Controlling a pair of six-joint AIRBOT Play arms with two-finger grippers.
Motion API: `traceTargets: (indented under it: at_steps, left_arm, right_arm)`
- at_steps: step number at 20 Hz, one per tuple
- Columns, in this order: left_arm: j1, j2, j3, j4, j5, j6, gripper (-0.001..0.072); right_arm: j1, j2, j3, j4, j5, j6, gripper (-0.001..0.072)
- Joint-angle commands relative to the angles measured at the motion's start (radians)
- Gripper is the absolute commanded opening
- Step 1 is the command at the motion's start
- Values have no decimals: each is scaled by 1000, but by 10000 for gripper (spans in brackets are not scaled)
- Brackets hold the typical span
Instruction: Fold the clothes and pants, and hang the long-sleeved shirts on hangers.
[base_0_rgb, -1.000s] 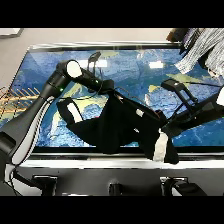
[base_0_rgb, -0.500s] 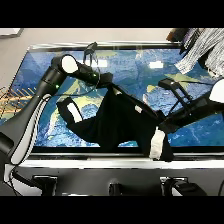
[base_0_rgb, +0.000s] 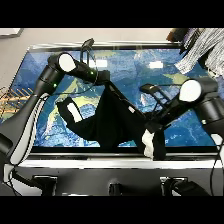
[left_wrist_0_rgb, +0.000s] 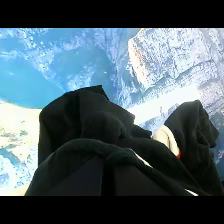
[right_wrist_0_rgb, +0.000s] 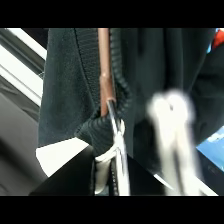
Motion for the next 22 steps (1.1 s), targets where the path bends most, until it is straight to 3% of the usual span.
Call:
traceTargets:
  at_steps: [1,9,13,17,18,19,21,22]
  left_arm:
    - [-2,8,1,-16,-16,4,29]
    - [-103,58,12,-84,-143,3,29]
    - [-212,72,0,-81,-159,3,28]
    - [-201,94,-14,-54,-149,21,34]
    - [-182,105,-14,-54,-144,33,66]
    - [-156,119,-14,-54,-145,34,220]
    - [-93,158,-14,-54,-151,56,607]
    - [-56,182,-14,-53,-151,83,629]
  right_arm:
    - [68,-48,0,-14,-92,71,53]
    - [82,-85,2,111,-435,145,53]
    - [82,-80,69,105,-378,140,53]
    - [82,-76,141,84,-301,108,53]
    - [82,-71,142,84,-292,101,53]
    - [82,-70,142,84,-283,89,53]
    - [82,-69,142,95,-271,37,53]
    - [82,-69,142,100,-272,-2,53]
